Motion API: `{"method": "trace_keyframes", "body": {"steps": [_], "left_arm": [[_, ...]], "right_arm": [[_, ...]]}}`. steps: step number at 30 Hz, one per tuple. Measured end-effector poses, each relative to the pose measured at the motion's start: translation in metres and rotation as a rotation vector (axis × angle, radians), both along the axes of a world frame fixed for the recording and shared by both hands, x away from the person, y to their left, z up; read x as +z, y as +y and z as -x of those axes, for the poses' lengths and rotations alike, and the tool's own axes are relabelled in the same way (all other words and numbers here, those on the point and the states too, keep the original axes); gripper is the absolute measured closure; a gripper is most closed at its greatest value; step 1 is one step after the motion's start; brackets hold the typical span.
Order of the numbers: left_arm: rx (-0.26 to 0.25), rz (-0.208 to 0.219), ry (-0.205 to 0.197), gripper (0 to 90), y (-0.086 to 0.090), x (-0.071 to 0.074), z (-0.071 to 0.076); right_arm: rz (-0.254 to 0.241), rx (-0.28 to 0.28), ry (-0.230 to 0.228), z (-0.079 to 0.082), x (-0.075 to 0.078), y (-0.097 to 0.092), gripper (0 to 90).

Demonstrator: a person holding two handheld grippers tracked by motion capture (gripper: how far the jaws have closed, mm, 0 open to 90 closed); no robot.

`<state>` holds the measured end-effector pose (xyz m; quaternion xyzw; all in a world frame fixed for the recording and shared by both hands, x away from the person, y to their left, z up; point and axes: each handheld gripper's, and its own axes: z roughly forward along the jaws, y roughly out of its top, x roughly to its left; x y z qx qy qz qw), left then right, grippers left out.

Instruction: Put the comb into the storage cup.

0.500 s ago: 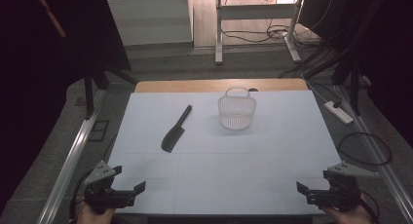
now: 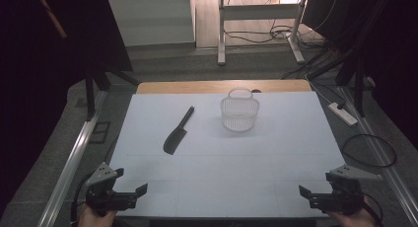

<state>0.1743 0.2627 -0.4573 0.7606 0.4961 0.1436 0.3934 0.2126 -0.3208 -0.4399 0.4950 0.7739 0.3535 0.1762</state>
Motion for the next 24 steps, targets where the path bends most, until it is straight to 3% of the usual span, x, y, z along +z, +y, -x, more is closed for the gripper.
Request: {"method": "trace_keyframes", "body": {"steps": [24], "left_arm": [[-0.002,0.011,0.052,0.6,0.0004,-0.0012,-0.0061]], "right_arm": [[0.011,0.011,0.017,-0.0017,-0.0011,0.0014,0.0]]}}
